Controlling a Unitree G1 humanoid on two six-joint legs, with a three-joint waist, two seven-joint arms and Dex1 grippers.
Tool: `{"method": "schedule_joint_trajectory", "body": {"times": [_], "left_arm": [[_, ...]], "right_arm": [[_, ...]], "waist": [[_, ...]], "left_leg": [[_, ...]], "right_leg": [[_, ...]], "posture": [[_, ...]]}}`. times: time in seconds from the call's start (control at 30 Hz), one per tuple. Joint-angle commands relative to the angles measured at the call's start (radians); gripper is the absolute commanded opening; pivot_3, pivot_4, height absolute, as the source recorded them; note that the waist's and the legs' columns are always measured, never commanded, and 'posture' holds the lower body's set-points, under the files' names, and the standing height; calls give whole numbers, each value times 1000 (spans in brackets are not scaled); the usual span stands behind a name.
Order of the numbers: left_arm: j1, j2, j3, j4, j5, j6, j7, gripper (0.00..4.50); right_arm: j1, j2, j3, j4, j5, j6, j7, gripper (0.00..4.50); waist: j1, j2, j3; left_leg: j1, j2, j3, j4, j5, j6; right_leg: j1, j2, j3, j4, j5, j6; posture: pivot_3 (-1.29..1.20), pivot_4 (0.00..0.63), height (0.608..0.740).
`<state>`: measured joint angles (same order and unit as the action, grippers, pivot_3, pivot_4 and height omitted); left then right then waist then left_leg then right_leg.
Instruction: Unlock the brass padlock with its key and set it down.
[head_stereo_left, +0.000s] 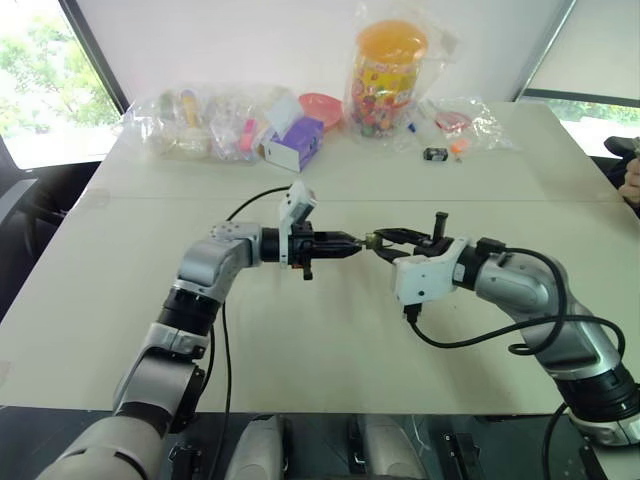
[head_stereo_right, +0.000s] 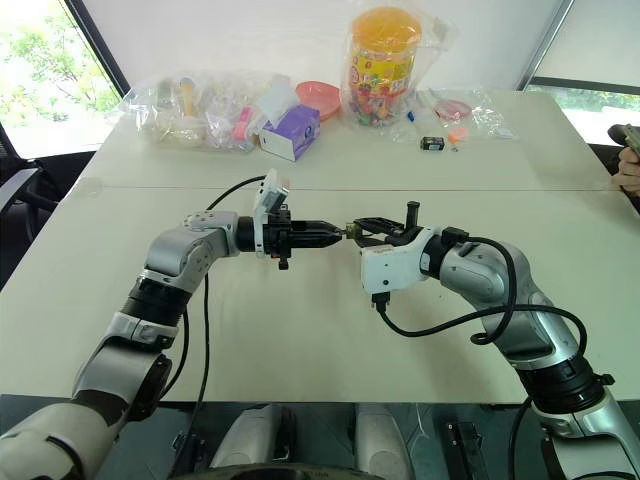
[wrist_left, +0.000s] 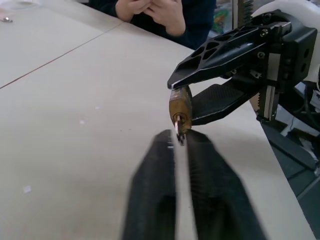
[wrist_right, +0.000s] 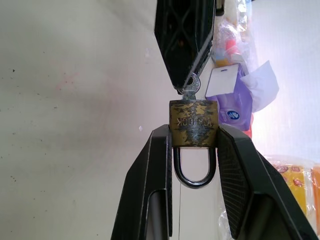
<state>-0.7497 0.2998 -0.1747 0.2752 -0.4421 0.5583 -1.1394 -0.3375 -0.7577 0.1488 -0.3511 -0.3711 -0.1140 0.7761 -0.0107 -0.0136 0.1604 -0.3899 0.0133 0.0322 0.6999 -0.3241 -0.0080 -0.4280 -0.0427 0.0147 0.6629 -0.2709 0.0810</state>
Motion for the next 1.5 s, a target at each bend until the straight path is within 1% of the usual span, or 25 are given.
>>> {"method": "schedule_joint_trajectory", "body": {"times": [0.03,0.1,0.2,0.37,0.4,0.47,0.6,0.67,0.7,0.77,0.83,0.87,0.97,1.07,1.13,1.17,1.2,1.37,1.4,1.5], "left_arm": [[-34,-8,19,-6,1,-27,0,49],[-35,-9,19,-6,4,-32,-1,49],[-32,-9,4,-16,36,-84,1,49],[-5,-8,-40,-23,127,-268,-9,49],[-2,-11,-44,-19,145,-317,-5,49],[4,-22,-50,5,207,-485,22,49],[3,-31,-57,84,297,-756,42,49],[5,-28,-61,124,332,-881,42,49],[6,-28,-60,137,339,-914,42,49],[9,-32,-50,144,320,-886,31,49],[11,-31,-39,128,283,-756,21,49],[13,-26,-32,107,247,-651,11,49],[-1,-13,6,42,104,-264,10,49],[-22,-1,42,-9,-13,-18,3,49],[-38,-3,81,-28,-98,133,15,605],[-42,-4,92,-35,-118,173,23,972],[-43,-3,95,-41,-127,202,29,1408],[-39,-5,103,-63,-150,286,57,3874],[-37,-6,103,-66,-152,292,60,4284],[-31,-9,98,-71,-151,294,69,4284]], "right_arm": [[-13,-3,-9,-46,8,-1,1,655],[-12,-4,-7,-50,11,1,8,655],[-8,-2,-1,-63,23,12,25,655],[-7,18,6,-85,56,55,50,655],[-10,27,4,-91,71,74,56,655],[-23,55,-7,-114,126,147,73,655],[-34,76,-17,-147,181,237,103,655],[-38,82,-18,-160,199,270,112,655],[-40,83,-18,-164,202,279,114,655],[-41,80,-17,-167,202,286,117,655],[-42,76,-16,-169,197,286,118,655],[-41,71,-13,-169,190,279,118,655],[-37,59,-7,-161,172,257,115,655],[-35,43,0,-148,156,229,110,655],[-31,33,5,-135,143,203,104,655],[-29,30,6,-131,141,195,102,655],[-29,27,7,-126,139,186,100,655],[-31,26,10,-120,137,172,94,655],[-31,26,11,-120,136,171,94,655],[-32,25,11,-119,135,169,92,655]], "waist": [[0,0,0],[0,0,0],[0,0,0],[1,0,0],[1,0,0],[1,0,0],[2,0,0],[2,0,0],[2,0,0],[2,0,0],[3,0,0],[2,0,0],[0,0,0],[-3,0,0],[-4,0,0],[-4,0,0],[-3,0,0],[1,0,0],[1,0,0],[0,0,0]], "left_leg": [[0,0,0,0,0,0],[0,0,0,0,0,0],[0,0,0,0,0,0],[0,0,0,0,0,0],[0,0,0,0,0,0],[0,0,0,0,0,0],[0,0,0,0,0,0],[0,0,0,0,0,0],[0,0,0,0,0,0],[0,0,0,0,0,0],[0,0,0,0,0,0],[0,0,0,0,0,0],[0,0,0,0,0,0],[0,0,-1,0,0,0],[0,0,-1,0,0,0],[0,0,-1,0,0,0],[0,1,-1,0,0,0],[0,0,-1,0,0,0],[0,0,-1,0,0,0],[0,0,-1,0,0,0]], "right_leg": [[0,0,0,0,0,0],[0,0,0,0,0,0],[0,0,0,0,0,0],[0,0,0,0,0,0],[0,0,0,0,0,0],[0,0,0,0,0,0],[0,0,0,0,0,0],[0,0,0,0,0,0],[0,0,0,0,0,0],[0,0,0,0,0,0],[0,0,0,0,0,0],[0,0,-1,0,0,0],[0,0,-1,0,0,0],[0,1,-1,0,0,0],[0,1,-1,0,0,0],[0,1,-1,0,0,0],[0,1,-1,0,0,0],[0,0,-1,0,0,0],[1,0,-1,0,0,0],[1,0,-1,0,0,0]], "posture": [[0,150,735],[0,150,735],[0,150,735],[0,150,735],[0,150,735],[0,150,735],[0,150,735],[0,150,735],[0,150,735],[0,150,735],[0,150,735],[0,150,735],[0,150,735],[0,150,735],[0,150,735],[0,150,735],[0,150,735],[0,150,735],[0,150,735],[0,150,735]]}}
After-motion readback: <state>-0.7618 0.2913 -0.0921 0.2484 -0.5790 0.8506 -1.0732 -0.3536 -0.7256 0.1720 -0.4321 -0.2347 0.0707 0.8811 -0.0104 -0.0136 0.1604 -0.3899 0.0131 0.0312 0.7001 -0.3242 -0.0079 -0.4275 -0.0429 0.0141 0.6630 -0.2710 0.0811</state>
